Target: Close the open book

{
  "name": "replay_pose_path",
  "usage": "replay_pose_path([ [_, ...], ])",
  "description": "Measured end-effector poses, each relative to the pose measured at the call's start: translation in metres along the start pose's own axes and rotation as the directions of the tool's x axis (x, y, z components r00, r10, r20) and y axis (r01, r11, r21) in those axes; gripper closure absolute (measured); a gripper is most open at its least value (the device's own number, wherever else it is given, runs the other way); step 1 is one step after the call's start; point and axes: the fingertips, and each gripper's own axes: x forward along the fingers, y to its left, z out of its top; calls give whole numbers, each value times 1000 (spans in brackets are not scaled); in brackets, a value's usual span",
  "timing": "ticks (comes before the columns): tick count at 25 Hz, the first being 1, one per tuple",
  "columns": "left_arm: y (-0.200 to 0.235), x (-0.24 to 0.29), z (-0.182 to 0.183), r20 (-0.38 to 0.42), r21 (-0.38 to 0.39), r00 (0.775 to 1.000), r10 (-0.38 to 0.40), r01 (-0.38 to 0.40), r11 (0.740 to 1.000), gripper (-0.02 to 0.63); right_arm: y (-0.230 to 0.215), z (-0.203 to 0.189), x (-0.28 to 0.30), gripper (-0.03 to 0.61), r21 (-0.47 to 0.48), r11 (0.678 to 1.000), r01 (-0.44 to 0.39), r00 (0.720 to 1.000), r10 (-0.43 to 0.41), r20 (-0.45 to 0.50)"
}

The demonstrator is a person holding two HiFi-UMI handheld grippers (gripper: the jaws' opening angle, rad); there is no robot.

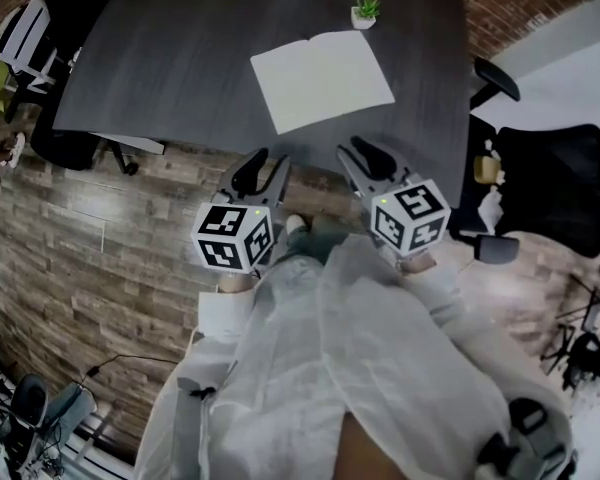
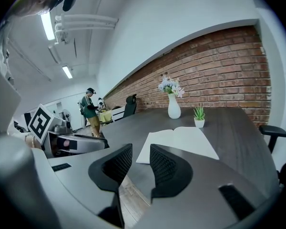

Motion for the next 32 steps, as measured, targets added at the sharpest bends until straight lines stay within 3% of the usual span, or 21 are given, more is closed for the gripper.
replay_pose_path([
  [10,29,2,-1,-5,-38,999,39,-39,999,477,4,5,26,477,-11,1000,-2,1000,2,13],
  [18,53,16,14,-5,-55,998,68,-68,996,477,-26,27,56,477,-38,999,8,1000,-8,3],
  [25,63,40,14,-40,-79,997,63,-66,995,477,-51,17,78,477,-221,975,-19,991,-11,-134],
  [32,65,59,-4,-92,-116,994,56,-67,991,477,-52,5,95,477,-395,909,-129,965,23,-262],
])
